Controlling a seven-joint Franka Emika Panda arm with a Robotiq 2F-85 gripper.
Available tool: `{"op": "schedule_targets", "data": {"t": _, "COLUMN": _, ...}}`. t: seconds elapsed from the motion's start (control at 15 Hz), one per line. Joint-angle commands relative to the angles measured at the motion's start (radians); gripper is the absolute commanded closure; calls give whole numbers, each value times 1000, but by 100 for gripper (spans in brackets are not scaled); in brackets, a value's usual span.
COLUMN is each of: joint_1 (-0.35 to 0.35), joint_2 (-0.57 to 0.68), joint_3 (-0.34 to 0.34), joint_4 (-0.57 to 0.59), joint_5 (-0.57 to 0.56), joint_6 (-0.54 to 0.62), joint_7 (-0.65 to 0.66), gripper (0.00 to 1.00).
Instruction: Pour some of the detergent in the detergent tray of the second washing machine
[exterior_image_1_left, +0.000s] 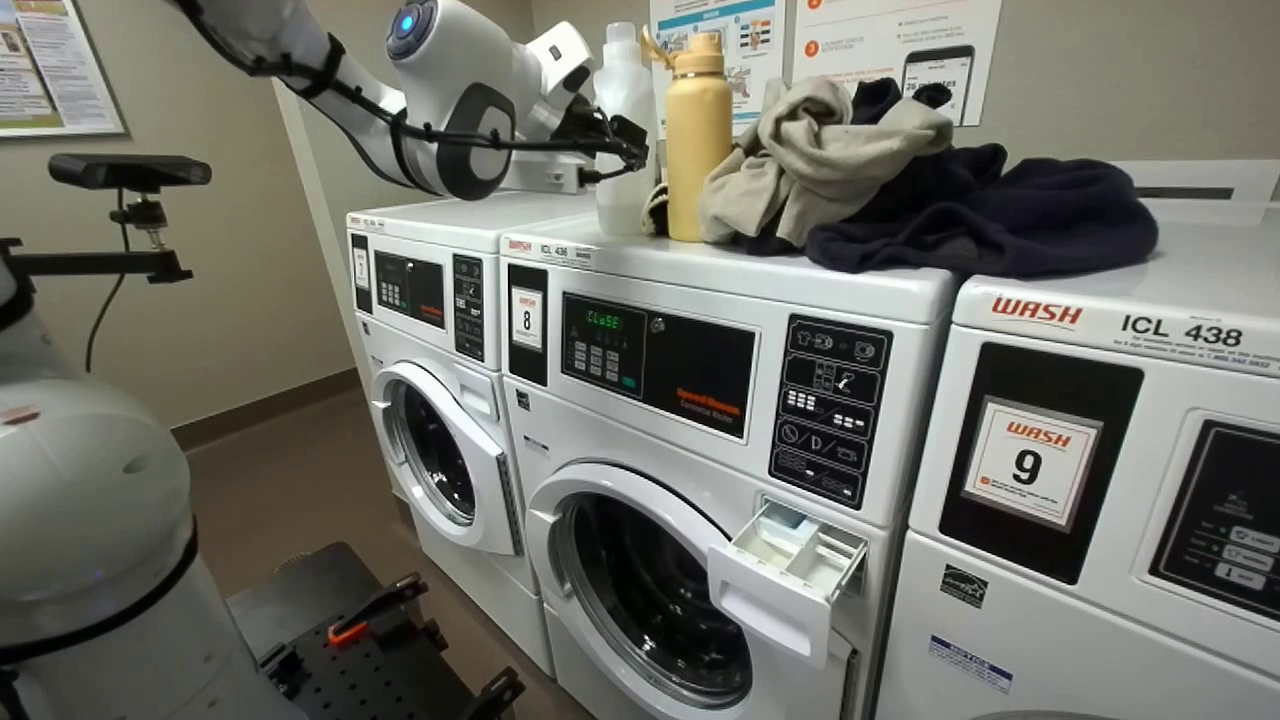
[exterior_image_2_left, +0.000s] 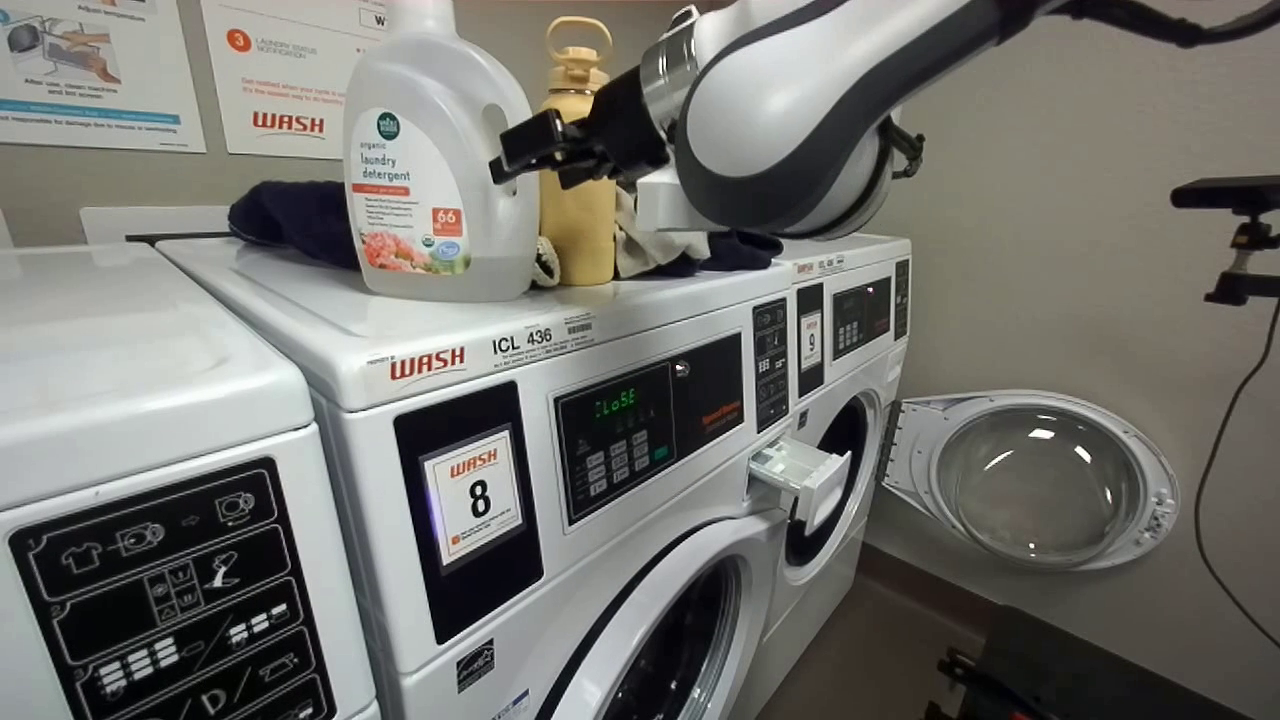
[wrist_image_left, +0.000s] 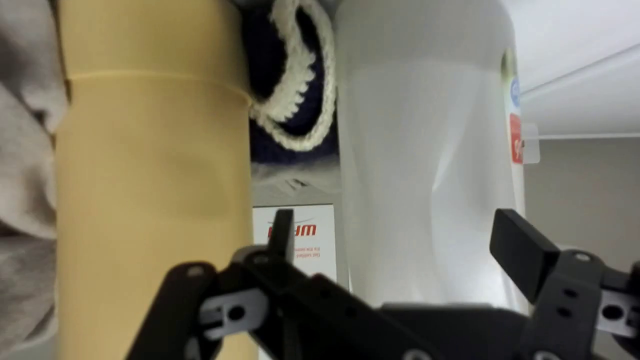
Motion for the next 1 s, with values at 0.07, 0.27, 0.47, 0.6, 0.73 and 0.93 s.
{"op": "schedule_targets", "data": {"t": 0.07, "joint_1": -98, "joint_2": -5, "joint_3": 92, "joint_4": 88, "joint_5": 76, "joint_6": 0, "joint_7": -40, "gripper": 0}}
{"op": "schedule_targets", "data": {"t": 0.27, "joint_1": -170, "joint_2": -6, "joint_3": 162, "joint_4": 115, "joint_5": 104, "joint_6": -1, "joint_7": -68, "gripper": 0}}
{"op": "schedule_targets", "data": {"t": 0.47, "joint_1": -220, "joint_2": -2, "joint_3": 226, "joint_4": 103, "joint_5": 125, "joint_6": -1, "joint_7": -80, "gripper": 0}}
{"op": "schedule_targets", "data": {"t": 0.6, "joint_1": -236, "joint_2": 0, "joint_3": 257, "joint_4": 85, "joint_5": 134, "joint_6": -2, "joint_7": -68, "gripper": 0}}
{"op": "schedule_targets", "data": {"t": 0.73, "joint_1": -260, "joint_2": 1, "joint_3": 294, "joint_4": 65, "joint_5": 155, "joint_6": -2, "joint_7": -77, "gripper": 0}}
{"op": "schedule_targets", "data": {"t": 0.93, "joint_1": -312, "joint_2": -9, "joint_3": 351, "joint_4": 44, "joint_5": 182, "joint_6": -2, "joint_7": -92, "gripper": 0}}
